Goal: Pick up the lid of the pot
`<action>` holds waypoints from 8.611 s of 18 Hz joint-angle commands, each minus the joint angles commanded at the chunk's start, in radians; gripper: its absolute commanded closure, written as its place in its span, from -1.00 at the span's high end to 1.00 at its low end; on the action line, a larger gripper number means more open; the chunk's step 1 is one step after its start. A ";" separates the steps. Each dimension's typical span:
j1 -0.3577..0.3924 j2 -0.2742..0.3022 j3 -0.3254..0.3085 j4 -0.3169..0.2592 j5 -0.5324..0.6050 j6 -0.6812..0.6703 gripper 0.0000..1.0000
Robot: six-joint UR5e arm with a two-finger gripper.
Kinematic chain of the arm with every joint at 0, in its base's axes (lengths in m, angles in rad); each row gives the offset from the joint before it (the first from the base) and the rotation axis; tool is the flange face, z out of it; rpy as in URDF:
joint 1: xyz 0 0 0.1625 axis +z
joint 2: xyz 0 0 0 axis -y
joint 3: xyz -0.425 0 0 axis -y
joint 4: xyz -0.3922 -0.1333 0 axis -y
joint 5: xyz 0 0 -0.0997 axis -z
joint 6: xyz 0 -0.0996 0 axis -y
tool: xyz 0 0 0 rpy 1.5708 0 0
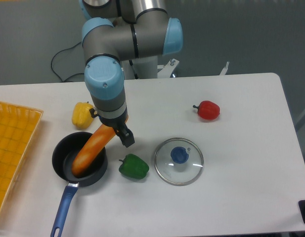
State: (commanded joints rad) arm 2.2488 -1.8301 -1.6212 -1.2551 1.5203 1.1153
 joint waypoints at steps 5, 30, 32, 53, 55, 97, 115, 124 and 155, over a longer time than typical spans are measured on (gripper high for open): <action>0.022 0.014 -0.020 0.013 -0.038 0.001 1.00; 0.136 -0.006 0.053 0.023 -0.014 0.082 1.00; 0.149 -0.017 0.055 0.020 -0.009 0.147 1.00; 0.212 -0.126 0.024 0.072 0.116 0.222 1.00; 0.225 -0.129 0.024 0.071 0.115 0.225 1.00; 0.252 -0.196 0.004 0.123 0.080 0.224 1.00; 0.203 -0.083 -0.131 0.125 0.078 0.232 1.00; 0.204 -0.095 -0.123 0.131 0.083 0.230 1.00; 0.247 -0.267 -0.009 0.243 0.087 0.232 1.00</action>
State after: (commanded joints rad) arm 2.4958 -2.0969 -1.6306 -1.0124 1.6076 1.3468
